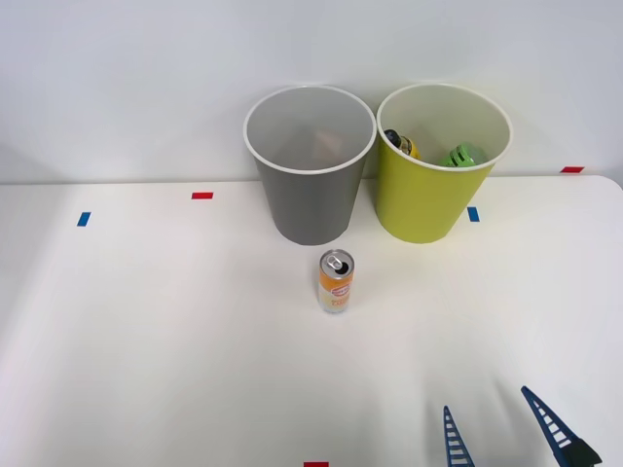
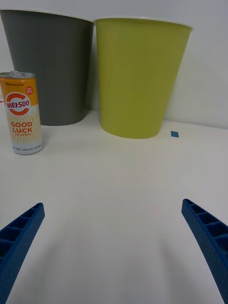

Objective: Put cans in the gray bin, plastic bottles in the light green bin

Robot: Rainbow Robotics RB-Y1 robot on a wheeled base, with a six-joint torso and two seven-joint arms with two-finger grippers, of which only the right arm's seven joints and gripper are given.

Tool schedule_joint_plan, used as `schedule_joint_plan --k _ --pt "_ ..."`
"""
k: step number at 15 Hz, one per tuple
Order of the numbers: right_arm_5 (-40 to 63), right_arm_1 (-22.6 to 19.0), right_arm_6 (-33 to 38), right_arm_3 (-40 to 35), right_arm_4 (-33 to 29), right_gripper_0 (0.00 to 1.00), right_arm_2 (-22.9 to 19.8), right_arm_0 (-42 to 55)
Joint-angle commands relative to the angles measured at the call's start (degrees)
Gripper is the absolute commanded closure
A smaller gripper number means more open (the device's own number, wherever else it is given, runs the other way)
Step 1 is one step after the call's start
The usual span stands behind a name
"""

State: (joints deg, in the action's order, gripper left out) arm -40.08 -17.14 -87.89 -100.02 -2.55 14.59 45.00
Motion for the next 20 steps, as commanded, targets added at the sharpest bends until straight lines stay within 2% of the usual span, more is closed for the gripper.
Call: schedule_joint_plan --k 1,20 --pt "0.0 0.0 0.0 0.0 0.0 0.0 0.0 0.0" --pt "0.0 0.0 0.0 0.0 0.0 0.0 0.0 0.0"
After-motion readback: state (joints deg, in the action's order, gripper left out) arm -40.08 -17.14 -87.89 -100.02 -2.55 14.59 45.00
